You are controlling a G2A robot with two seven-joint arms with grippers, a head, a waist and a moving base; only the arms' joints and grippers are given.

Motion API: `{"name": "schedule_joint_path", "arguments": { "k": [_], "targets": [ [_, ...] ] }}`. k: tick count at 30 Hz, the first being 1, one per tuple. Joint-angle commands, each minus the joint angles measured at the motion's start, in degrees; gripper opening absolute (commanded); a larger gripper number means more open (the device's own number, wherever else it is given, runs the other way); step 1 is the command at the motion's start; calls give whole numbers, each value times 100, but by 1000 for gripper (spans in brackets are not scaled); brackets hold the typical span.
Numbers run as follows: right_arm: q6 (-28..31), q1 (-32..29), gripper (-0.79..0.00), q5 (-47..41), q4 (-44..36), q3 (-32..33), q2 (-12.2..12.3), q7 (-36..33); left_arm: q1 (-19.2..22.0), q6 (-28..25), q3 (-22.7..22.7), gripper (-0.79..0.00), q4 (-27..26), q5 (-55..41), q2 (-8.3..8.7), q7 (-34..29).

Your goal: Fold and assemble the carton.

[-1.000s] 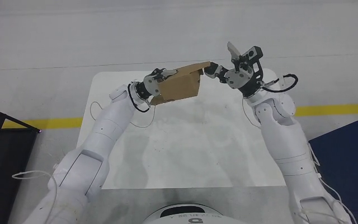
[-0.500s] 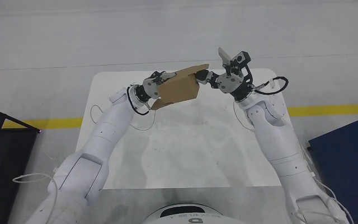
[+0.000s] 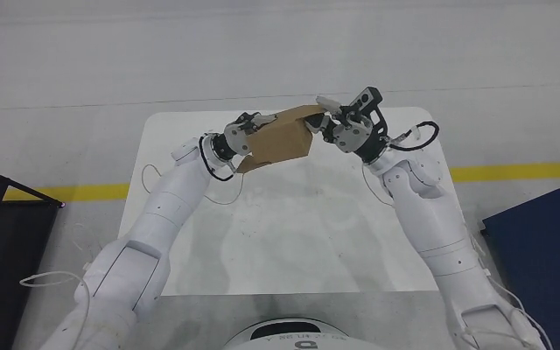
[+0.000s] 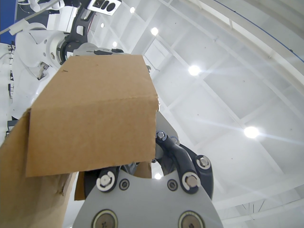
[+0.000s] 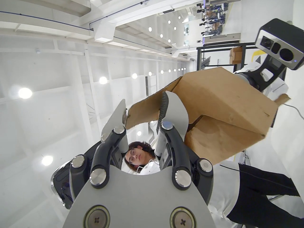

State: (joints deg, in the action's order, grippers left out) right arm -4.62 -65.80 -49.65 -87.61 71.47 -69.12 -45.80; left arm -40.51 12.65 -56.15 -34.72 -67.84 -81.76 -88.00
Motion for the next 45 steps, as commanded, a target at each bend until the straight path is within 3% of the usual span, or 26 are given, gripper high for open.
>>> {"name": "schedule_joint_path", "arguments": {
  "k": [1, 11, 18, 26, 33, 40, 45],
  "targets": [
    [-277, 23, -597, 372, -50, 49, 46, -94, 11, 2, 5, -785, 26, 30, 1, 0],
    [-1233, -217, -566, 1382, -708, 616, 291, -533, 11, -58, -15, -785, 64, -8, -5, 0],
    [-1493, -264, -449, 1968, -976, 642, 392, -810, -10, -66, -4, -785, 72, -22, -10, 0],
    [-1607, -178, -323, 2741, -1113, 616, 474, -675, 26, -68, 112, -785, 78, 159, -29, 0],
    [-1723, -129, -400, 2894, -1080, 496, 512, -783, 13, -102, 122, -785, 74, 99, -40, 0],
    [-1652, -148, -351, 2682, -955, 513, 525, -750, -61, -38, 131, -785, -30, 36, -25, 0],
    [-1628, -143, -363, 2504, -792, 522, 537, -805, -116, 68, 218, -785, -196, 80, -6, 0]
  ]
}}
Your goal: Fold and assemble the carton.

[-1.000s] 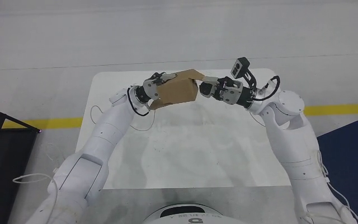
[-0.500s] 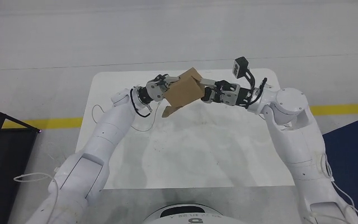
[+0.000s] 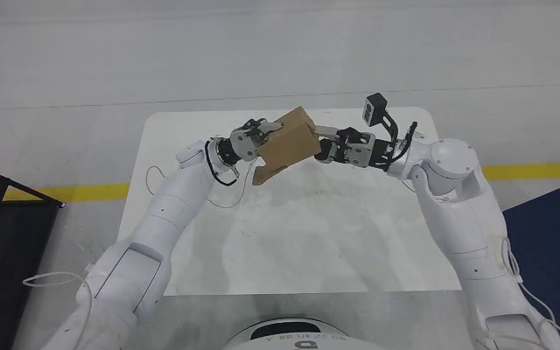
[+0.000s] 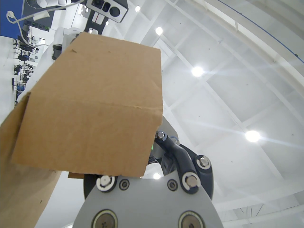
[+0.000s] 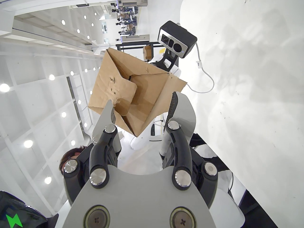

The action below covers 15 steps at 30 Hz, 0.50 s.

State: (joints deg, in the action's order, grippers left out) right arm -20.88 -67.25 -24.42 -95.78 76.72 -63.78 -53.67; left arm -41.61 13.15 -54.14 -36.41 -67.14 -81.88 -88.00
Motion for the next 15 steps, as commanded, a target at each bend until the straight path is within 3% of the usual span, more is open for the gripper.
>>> {"name": "schedule_joint_path", "arguments": {
  "k": [1, 5, 12, 14, 15],
  "targets": [
    [-8, 1, -366, -34, 43, -5, 6, -34, -10, 25, 25, -785, -45, 13, 9, 0],
    [-38, -4, -394, -60, 103, -32, 26, -163, -23, 43, 59, -785, -102, 7, 35, 0],
    [-20, -6, -348, -91, 159, -51, 70, -462, -28, 69, 114, -785, -170, -29, 76, 0],
    [35, -3, -145, -110, 176, -34, 80, -479, -26, 91, 134, -785, -179, -29, 89, 0],
    [97, -5, 0, -134, 186, -9, 83, -444, -23, 102, 139, -785, -170, -28, 97, 0]
  ]
}}
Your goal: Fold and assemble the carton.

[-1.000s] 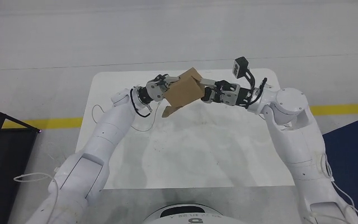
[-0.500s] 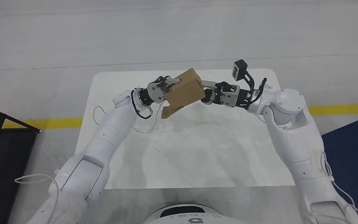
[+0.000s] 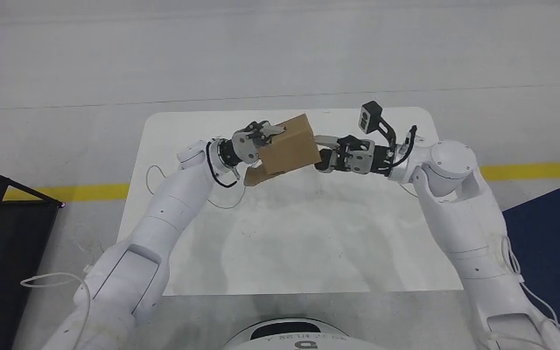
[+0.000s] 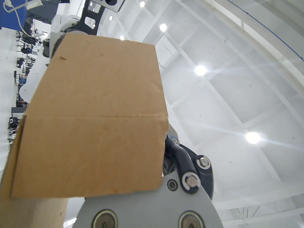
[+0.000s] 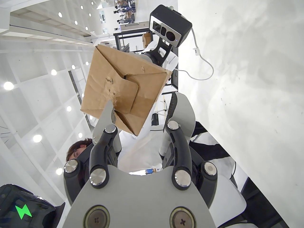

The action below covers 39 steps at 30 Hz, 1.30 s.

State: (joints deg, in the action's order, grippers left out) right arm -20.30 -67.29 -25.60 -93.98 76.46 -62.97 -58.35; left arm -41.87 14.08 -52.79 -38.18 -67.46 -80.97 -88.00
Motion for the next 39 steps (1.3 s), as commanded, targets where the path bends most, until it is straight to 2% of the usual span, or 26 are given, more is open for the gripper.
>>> {"name": "schedule_joint_path", "arguments": {
  "k": [1, 13, 15, 19, 22, 26, 30, 33, 39],
  "targets": [
    [127, -6, 0, -70, 13, 47, 1, 79, 3, 9, 5, -785, 6, 4, 6, 0],
    [162, -9, 0, -97, 16, 60, 0, 105, 3, 9, 5, -785, 6, 4, 6, 0],
    [180, -21, 0, -120, 13, 60, -2, 126, -71, 24, 1, -785, -107, 35, 11, 170],
    [338, -194, 0, -762, 58, 193, -8, -27, -192, 188, -80, -785, -332, 168, 77, 114],
    [331, -249, 0, -1093, 204, 311, 12, -306, -146, 168, -5, -785, -266, 626, 136, 0],
    [281, -306, 0, -1130, 377, 403, 48, -406, -172, 220, -39, -785, -451, 236, 137, 0],
    [108, -333, 0, -884, 408, 430, 94, -360, -207, 222, 165, -785, -753, -267, 153, 0],
    [101, -352, 0, -854, 362, 468, 116, -331, -181, 223, 543, -785, -916, -723, 211, 0],
    [251, -417, 0, -978, 218, 573, 133, -253, -40, 223, 1262, -785, -856, -1770, 397, 0]
  ]
}}
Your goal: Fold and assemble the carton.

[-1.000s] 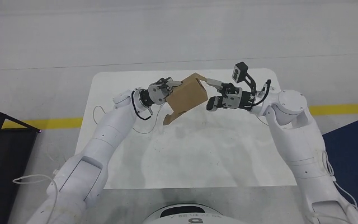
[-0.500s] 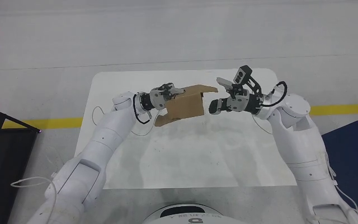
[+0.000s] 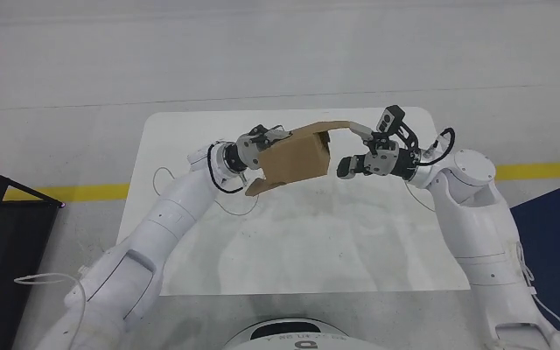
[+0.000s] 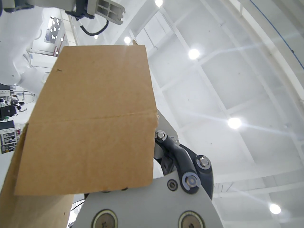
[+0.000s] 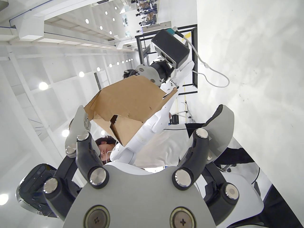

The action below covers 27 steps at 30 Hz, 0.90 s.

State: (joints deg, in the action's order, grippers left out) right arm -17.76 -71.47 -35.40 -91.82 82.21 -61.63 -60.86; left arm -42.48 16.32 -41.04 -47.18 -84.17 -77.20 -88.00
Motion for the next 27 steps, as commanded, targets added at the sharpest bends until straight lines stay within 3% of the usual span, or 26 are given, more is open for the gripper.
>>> {"name": "schedule_joint_path", "arguments": {
  "k": [1, 7, 14, 27],
  "targets": [
    [-3, 1, 0, 2, 2, -2, 0, -2, 22, 0, 87, -785, 44, -99, 20, 0],
    [33, -15, 0, -7, -18, -6, -4, 69, 2, 3, 97, -785, 24, -73, 20, 44],
    [359, 76, 0, 66, 63, 34, 3, 398, -425, 341, -85, -785, -255, 123, 130, 344],
    [653, 223, 0, 1367, -315, -58, 167, -380, -600, 573, -231, -785, -740, 118, 245, 576]
  ]
}}
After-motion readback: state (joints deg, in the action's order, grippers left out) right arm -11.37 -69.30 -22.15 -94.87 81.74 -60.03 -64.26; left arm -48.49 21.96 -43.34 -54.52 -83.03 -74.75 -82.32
